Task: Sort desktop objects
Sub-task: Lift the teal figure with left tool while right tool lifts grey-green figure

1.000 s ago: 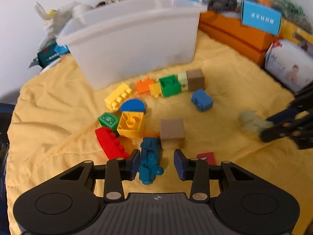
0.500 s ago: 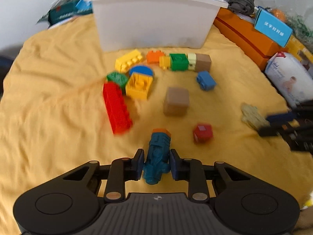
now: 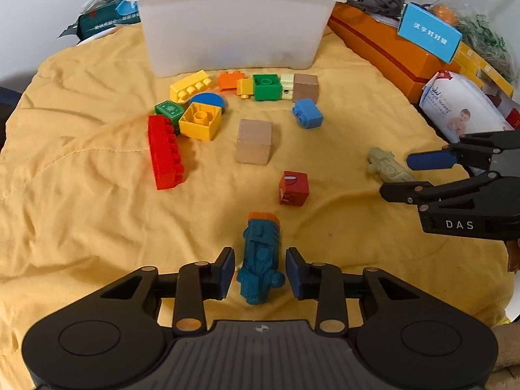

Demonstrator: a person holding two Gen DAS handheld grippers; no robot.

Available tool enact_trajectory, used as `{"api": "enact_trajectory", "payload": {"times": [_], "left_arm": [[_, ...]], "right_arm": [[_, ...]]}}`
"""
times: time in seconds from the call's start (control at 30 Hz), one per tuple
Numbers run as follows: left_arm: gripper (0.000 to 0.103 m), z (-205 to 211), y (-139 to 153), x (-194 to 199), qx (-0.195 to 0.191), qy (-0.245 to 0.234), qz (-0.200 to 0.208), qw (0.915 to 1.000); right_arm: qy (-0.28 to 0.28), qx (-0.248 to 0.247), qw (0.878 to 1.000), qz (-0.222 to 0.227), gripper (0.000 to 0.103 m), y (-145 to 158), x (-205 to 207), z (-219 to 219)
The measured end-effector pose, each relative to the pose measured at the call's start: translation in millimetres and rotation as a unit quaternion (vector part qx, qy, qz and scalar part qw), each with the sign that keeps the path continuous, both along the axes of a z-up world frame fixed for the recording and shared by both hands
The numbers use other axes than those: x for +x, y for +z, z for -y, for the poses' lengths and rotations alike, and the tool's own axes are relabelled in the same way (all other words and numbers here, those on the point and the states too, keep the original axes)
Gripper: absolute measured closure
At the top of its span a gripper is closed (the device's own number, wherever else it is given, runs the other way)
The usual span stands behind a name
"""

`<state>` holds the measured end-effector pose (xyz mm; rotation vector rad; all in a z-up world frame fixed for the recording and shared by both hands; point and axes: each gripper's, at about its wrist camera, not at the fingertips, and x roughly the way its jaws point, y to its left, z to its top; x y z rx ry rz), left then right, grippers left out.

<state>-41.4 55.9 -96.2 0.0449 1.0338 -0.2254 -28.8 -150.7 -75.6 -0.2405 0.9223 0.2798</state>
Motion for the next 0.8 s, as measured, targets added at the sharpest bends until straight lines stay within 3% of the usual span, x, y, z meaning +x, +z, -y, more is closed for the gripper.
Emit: {"api": "enact_trajectory", "payload": {"times": [0.27,0.57,0.7,0.8], "left_arm": [[0.065,-2,-6,-2,-0.009,0.02,-0.005,0.9997],[0.065,17,-3,-4,0.037,-0.031,0.023,0.9986],[0.064,13,-7,-1,0.028,-0.027,0.014,0.9992],[0.064,9,-7,0,0.017,-0.016,0.01,0.9997]], "right_arm": [[-0.005,0.006,1.0,-0.015,0.049,-7,-2,3],[0.005,0.012,1.0,0.001,0.051,0,-4,2],[0.011,0.006,1.0,0.003,0.051,1,-1,-1],[0.015,0.007,1.0,-0.007,0.061,-2,1,-2]]}}
